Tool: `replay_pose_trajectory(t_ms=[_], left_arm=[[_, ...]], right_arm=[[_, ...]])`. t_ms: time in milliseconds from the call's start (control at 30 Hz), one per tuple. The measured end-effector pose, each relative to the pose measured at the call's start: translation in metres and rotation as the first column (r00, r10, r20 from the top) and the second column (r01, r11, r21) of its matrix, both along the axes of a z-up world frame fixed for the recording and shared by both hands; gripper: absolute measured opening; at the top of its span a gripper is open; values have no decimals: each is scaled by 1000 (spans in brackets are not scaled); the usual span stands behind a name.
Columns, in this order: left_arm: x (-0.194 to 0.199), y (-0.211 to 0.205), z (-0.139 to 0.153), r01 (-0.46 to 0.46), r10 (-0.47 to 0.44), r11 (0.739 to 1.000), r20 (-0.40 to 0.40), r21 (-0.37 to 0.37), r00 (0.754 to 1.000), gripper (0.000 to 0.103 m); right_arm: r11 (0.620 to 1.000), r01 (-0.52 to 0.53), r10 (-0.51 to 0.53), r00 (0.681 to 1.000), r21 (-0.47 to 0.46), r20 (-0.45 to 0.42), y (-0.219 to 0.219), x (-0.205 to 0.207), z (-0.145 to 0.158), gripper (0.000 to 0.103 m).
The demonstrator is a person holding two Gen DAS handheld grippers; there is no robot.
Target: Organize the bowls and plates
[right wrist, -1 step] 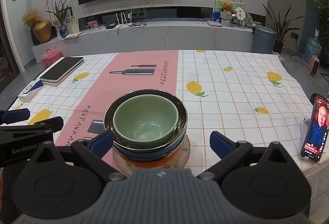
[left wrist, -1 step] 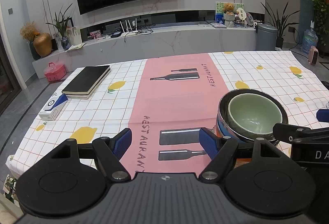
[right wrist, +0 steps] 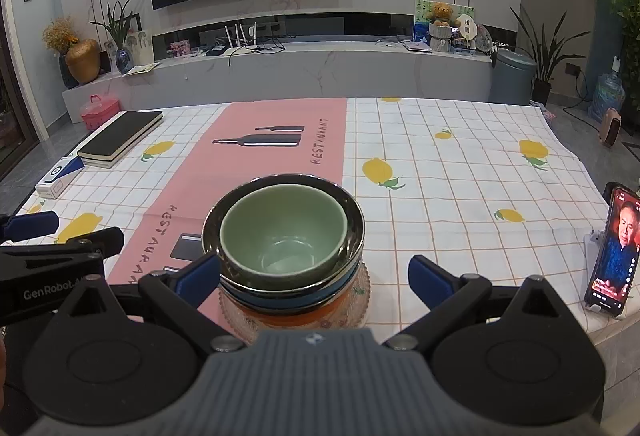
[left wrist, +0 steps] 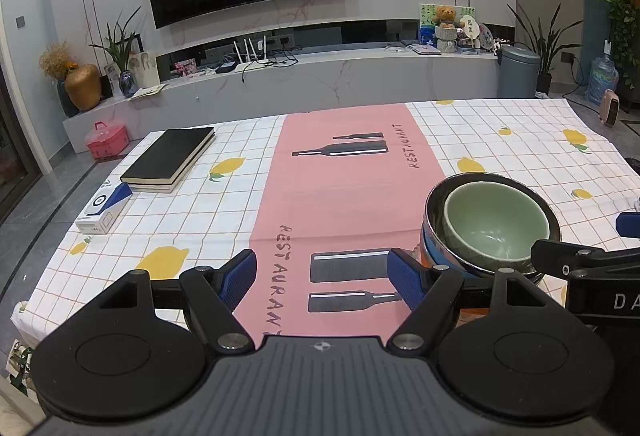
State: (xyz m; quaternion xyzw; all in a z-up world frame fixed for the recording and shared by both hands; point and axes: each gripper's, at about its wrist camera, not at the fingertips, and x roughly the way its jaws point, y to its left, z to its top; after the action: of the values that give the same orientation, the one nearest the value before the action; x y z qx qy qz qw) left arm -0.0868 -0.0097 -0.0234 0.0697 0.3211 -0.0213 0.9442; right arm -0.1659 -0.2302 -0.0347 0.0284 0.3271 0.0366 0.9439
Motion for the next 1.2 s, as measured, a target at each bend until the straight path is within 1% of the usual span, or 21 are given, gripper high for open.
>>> replay_pose_trajectory(t_ms=[1200], left_arm=[[-1, 2, -1, -3, 3, 1000, -5, -18, 1000, 87]], right_arm=[[1000, -13, 13, 1000, -18, -10, 6, -2, -2, 98]])
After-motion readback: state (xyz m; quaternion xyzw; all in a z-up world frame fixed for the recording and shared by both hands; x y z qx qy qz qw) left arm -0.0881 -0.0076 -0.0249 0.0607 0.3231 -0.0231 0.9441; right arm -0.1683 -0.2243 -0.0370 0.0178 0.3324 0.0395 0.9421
